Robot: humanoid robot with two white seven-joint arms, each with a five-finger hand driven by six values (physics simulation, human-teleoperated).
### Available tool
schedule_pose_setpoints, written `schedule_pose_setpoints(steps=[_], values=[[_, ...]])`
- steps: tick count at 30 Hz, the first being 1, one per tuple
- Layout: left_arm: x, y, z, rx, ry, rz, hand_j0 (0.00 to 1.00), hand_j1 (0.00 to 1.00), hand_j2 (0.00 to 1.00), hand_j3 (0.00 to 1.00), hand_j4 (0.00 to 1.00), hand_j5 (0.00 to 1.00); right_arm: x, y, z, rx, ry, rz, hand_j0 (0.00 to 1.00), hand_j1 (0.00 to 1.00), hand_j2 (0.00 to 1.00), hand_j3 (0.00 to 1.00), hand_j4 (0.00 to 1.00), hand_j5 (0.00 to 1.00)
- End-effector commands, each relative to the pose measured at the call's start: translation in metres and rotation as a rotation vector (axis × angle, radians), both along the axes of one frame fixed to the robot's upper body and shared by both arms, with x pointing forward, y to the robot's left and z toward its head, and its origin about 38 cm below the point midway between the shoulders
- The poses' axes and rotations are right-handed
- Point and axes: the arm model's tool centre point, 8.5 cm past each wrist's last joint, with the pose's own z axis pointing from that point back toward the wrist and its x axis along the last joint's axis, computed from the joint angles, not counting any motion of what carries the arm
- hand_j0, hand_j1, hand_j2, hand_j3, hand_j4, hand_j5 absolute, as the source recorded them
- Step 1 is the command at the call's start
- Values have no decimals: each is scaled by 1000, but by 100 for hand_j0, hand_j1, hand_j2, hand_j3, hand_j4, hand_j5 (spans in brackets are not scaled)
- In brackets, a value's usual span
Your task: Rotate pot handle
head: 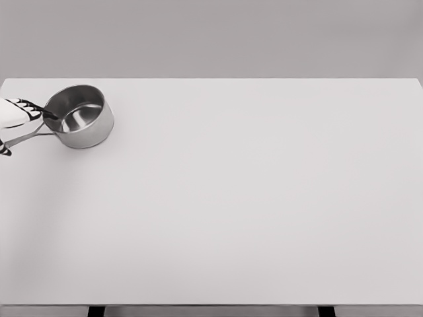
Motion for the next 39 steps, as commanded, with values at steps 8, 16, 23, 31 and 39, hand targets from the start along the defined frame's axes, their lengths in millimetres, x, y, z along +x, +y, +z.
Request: schedule_pose_setpoints(steps=[8,16,23,31,39], values=[[10,9,-6,-30,-1,58,100,100,100,100,100,100,0,0,0,1,0,0,100,100,100,100,100,100],[26,13,-11,-35,-3,108,100,100,100,100,100,100,0,0,0,0,1,0,100,100,100,100,100,100],[38,8,-10,-2,-13,108,100,100,100,100,100,100,0,0,0,0,1,0,100,100,100,100,100,100],[51,-5,-15,26,-15,95,100,100,100,100,100,100,0,0,0,1,0,0,100,100,100,100,100,100],[62,-26,-12,40,-33,57,100,100,100,100,100,100,0,0,0,0,1,0,100,100,100,100,100,100]])
